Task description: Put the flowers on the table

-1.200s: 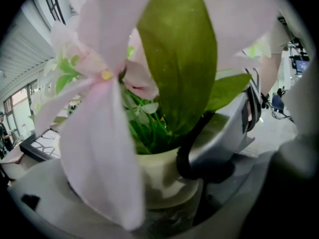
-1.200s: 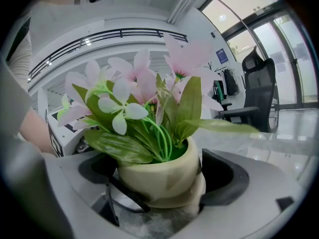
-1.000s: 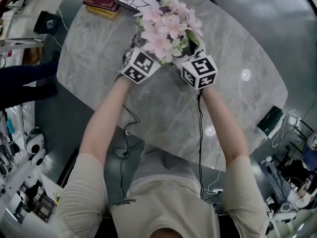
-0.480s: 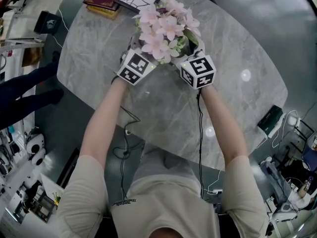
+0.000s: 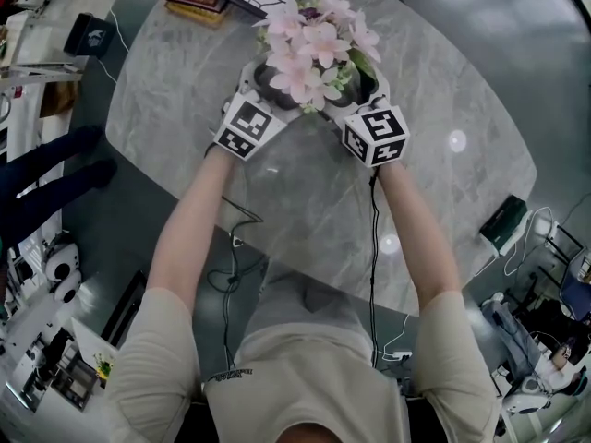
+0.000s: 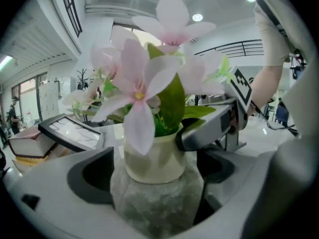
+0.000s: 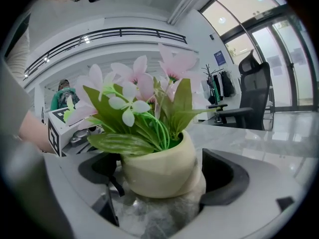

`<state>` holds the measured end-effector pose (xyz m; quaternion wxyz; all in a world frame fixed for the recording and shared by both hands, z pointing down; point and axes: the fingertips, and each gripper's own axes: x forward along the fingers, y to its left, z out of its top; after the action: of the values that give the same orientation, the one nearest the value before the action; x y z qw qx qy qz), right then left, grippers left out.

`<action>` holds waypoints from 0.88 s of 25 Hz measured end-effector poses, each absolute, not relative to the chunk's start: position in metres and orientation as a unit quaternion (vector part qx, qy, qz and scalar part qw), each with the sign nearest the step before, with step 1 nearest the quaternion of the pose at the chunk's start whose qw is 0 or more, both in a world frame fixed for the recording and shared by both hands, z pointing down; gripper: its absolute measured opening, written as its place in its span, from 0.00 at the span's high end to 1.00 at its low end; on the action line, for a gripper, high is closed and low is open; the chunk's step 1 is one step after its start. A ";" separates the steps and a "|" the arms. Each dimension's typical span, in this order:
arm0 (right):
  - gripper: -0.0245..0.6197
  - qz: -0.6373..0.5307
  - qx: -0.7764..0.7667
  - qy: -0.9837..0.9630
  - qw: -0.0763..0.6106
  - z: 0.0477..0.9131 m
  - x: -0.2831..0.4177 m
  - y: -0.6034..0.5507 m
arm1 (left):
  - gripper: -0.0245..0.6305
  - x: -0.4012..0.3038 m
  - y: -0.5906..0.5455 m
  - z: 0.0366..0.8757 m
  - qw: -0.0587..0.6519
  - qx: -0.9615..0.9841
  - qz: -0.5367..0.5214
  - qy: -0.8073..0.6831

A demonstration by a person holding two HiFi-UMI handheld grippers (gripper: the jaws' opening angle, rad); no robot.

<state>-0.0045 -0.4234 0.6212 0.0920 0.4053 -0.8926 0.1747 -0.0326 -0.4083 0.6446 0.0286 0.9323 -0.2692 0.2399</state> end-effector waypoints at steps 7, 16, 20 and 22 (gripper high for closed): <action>0.15 0.161 0.418 -0.890 0.080 0.600 0.001 -0.409 | 0.21 -0.039 -0.394 0.638 0.036 0.931 0.224 -0.286; 0.15 0.139 0.428 -0.890 0.077 0.567 0.009 -0.392 | 0.21 -0.053 -0.381 0.594 0.027 0.929 0.195 -0.312; 0.15 0.128 0.427 -0.892 0.075 0.544 0.008 -0.378 | 0.21 -0.058 -0.368 0.563 0.013 0.930 0.175 -0.324; 0.15 0.122 0.426 -0.894 0.071 0.529 0.009 -0.373 | 0.21 -0.057 -0.360 0.546 -0.003 0.930 0.178 -0.322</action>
<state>0.0088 -0.3729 0.5286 0.0714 0.4257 -0.8937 0.1220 -0.0570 -0.3604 0.5462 -0.0034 0.9301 -0.3215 0.1776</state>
